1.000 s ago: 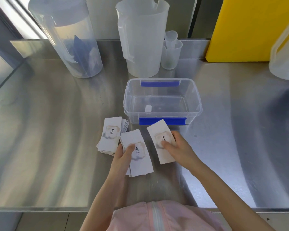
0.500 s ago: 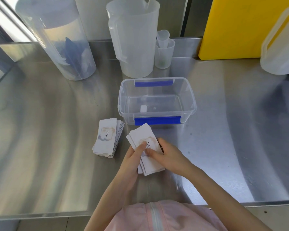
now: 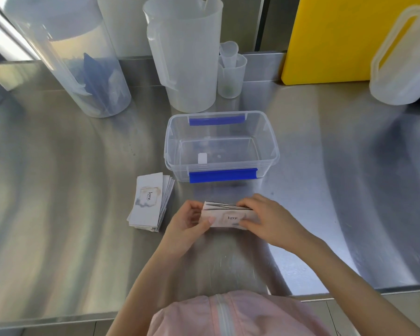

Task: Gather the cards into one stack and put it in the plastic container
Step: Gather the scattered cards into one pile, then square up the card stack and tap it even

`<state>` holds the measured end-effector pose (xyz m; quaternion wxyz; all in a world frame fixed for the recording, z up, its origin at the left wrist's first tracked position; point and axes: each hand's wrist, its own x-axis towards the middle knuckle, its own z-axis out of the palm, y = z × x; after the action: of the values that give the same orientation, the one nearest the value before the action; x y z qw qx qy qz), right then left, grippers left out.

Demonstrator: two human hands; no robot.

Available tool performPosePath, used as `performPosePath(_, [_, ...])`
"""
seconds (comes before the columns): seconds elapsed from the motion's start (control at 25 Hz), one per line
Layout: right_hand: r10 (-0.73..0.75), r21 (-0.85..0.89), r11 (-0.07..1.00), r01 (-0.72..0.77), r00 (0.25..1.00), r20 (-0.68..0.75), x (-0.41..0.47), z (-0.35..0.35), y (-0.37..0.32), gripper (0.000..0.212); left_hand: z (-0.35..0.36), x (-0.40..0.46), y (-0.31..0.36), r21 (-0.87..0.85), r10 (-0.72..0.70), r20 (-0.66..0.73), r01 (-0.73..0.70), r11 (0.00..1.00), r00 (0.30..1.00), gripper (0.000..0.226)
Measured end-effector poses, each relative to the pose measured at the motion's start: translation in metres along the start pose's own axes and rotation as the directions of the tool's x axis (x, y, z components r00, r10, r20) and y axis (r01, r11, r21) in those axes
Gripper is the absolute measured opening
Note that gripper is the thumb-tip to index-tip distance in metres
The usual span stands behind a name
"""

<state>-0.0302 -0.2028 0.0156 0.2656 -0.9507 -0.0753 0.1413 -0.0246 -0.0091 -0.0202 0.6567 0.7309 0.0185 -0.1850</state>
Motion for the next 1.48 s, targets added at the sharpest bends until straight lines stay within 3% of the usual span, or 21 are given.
performPosePath(0.12, [-0.035,-0.100,0.994,0.030,0.998,-0.043,0.009,0.010,0.003,0.032,0.002,0.004,-0.011,0.200,0.019,-0.017,-0.015,0.980,1.000,0.029])
performPosePath(0.24, [0.001,-0.090,0.996,-0.007,0.998,-0.063,0.012,0.034,0.004,0.044,0.008,0.006,-0.020,0.347,0.028,-0.050,-0.009,0.938,0.998,0.027])
performPosePath(0.36, [0.061,0.183,0.982,-0.041,0.993,-0.104,0.009,0.037,0.007,0.062,0.010,0.006,-0.023,0.374,0.039,-0.055,-0.015,0.927,0.998,0.022])
performPosePath(0.48, [0.176,0.464,0.877,-0.122,0.981,-0.076,0.001,0.036,0.015,0.073,0.012,0.006,-0.023,0.381,0.040,-0.058,-0.015,0.924,0.997,0.022])
performPosePath(0.56, [0.220,0.502,0.847,-0.174,0.975,-0.033,-0.003,0.041,0.017,0.068,0.018,0.005,-0.023,0.418,0.038,-0.085,0.001,0.908,0.996,0.026])
performPosePath(0.76, [0.199,0.475,0.871,-0.124,0.974,-0.110,-0.001,0.048,0.012,0.050,0.022,0.007,-0.021,0.397,0.074,-0.160,-0.005,0.918,0.984,0.029])
performPosePath(0.88, [0.207,0.421,0.895,-0.151,0.974,-0.092,0.000,0.050,0.014,0.049,0.022,0.010,-0.024,0.511,0.017,-0.171,0.074,0.856,0.985,0.034])
performPosePath(1.04, [0.196,0.406,0.901,-0.151,0.978,-0.071,0.002,0.047,0.016,0.041,0.022,0.012,-0.023,0.518,-0.033,-0.160,0.112,0.848,0.987,0.038])
performPosePath(1.16, [0.206,0.457,0.874,-0.165,0.978,-0.041,0.003,0.041,0.018,0.031,0.015,0.010,-0.020,0.456,-0.003,-0.103,0.050,0.889,0.995,0.023])
performPosePath(1.36, [0.272,0.693,0.667,-0.275,0.955,0.117,0.003,0.033,0.012,0.028,0.008,0.005,0.000,0.003,-0.014,-0.102,0.014,1.000,0.995,0.021])
performPosePath(1.48, [0.276,0.733,0.626,-0.268,0.954,0.113,0.007,0.031,0.005,0.032,0.007,0.005,0.012,-0.083,0.001,-0.124,-0.011,0.996,0.992,0.020])
